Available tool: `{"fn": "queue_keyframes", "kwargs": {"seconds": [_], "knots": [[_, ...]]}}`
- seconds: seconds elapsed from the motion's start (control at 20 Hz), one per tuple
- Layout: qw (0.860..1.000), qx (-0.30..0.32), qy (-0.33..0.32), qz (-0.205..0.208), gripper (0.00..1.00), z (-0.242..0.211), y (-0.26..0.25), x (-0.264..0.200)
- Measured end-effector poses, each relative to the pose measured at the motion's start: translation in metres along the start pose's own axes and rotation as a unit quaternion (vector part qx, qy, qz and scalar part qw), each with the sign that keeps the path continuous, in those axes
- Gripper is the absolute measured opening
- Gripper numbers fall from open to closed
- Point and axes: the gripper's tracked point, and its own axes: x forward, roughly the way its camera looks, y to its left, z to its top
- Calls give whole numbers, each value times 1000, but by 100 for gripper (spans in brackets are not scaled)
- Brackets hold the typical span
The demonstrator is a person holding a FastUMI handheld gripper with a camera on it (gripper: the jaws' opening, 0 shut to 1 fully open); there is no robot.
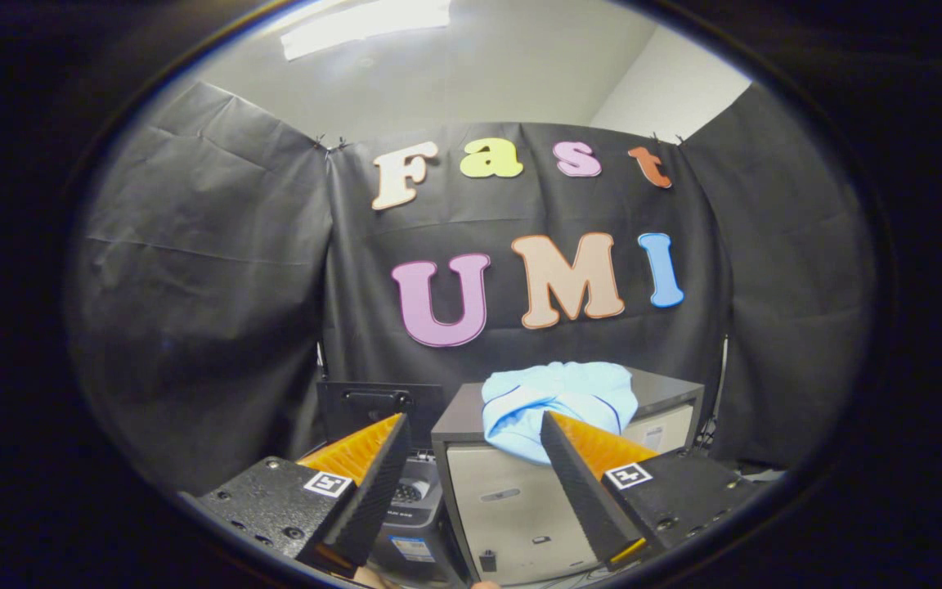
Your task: Put the clothes into the washing machine and then close the washing machine lid.
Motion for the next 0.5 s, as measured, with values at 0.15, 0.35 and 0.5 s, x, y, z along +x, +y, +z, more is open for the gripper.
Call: {"fn": "queue_keyframes", "kwargs": {"seconds": [0.15,0.35,0.5], "knots": [[1000,-2,2,4,96,-3,3,3],[1000,-5,6,9,96,-8,7,10],[1000,-5,8,10,96,-10,9,11]]}}
